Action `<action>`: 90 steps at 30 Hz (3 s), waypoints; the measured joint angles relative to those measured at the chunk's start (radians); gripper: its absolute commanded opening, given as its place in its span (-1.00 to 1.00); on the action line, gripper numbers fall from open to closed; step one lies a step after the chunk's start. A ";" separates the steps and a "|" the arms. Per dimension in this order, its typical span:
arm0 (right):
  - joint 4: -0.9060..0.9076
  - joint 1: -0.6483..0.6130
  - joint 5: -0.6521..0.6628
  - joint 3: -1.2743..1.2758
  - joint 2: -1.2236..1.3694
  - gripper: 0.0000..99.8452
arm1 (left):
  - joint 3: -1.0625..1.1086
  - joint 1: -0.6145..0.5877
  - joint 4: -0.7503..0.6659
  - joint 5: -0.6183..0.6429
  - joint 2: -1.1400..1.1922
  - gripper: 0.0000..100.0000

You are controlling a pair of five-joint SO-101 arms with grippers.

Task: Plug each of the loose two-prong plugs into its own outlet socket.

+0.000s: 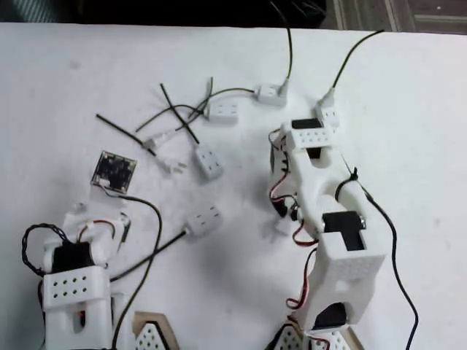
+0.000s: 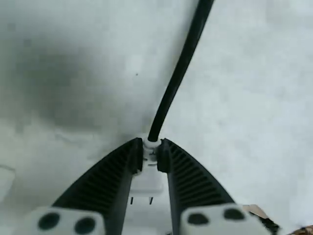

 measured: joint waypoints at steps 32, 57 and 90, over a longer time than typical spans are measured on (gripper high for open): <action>0.071 0.017 0.875 -0.017 -0.114 -0.66 | 0.000 0.000 0.000 0.000 0.000 -0.71; -0.009 0.061 0.950 -0.040 0.066 -0.82 | 0.000 0.000 0.000 0.000 0.000 -0.71; 0.166 0.071 1.046 -0.307 0.295 -0.97 | 0.000 0.000 0.000 0.000 0.000 -0.71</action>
